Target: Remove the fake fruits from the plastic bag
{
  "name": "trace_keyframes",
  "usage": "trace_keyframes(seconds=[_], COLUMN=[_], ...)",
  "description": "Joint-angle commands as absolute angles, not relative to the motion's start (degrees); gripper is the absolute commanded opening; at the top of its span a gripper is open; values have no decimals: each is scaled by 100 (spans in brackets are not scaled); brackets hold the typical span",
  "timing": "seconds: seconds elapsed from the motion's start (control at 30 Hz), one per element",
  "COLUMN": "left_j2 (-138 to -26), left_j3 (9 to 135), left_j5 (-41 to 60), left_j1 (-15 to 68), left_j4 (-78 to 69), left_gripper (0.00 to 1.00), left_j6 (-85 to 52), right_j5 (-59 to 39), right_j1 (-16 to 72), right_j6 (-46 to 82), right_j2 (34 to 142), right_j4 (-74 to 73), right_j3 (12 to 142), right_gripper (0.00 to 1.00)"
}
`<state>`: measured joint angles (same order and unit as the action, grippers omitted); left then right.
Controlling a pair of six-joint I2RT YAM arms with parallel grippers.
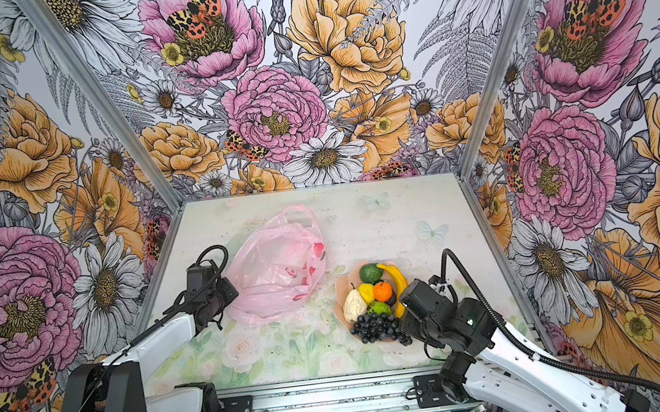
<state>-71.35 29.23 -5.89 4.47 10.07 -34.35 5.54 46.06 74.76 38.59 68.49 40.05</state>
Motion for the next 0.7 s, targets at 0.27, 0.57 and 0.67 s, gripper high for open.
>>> trace_keyframes(seconds=[0.27,0.57,0.67], left_j2=[-7181,-7200,-7199], left_j3=[2901,2916,2909], left_j5=[-509,-501,-505], left_j1=[411,408,407], left_j4=[845,857,853], left_gripper=[3,3,3], left_j6=[-3335,-3334,-3333], right_j5=[1069,1040,1074], right_j1=[5697,5699,5700], right_j6=[8033,7968,7891], right_j2=[3966,4087,4251], right_j4=[7209,6419,6376], right_j3=[3996,3565,3547], right_gripper=[66,56,56])
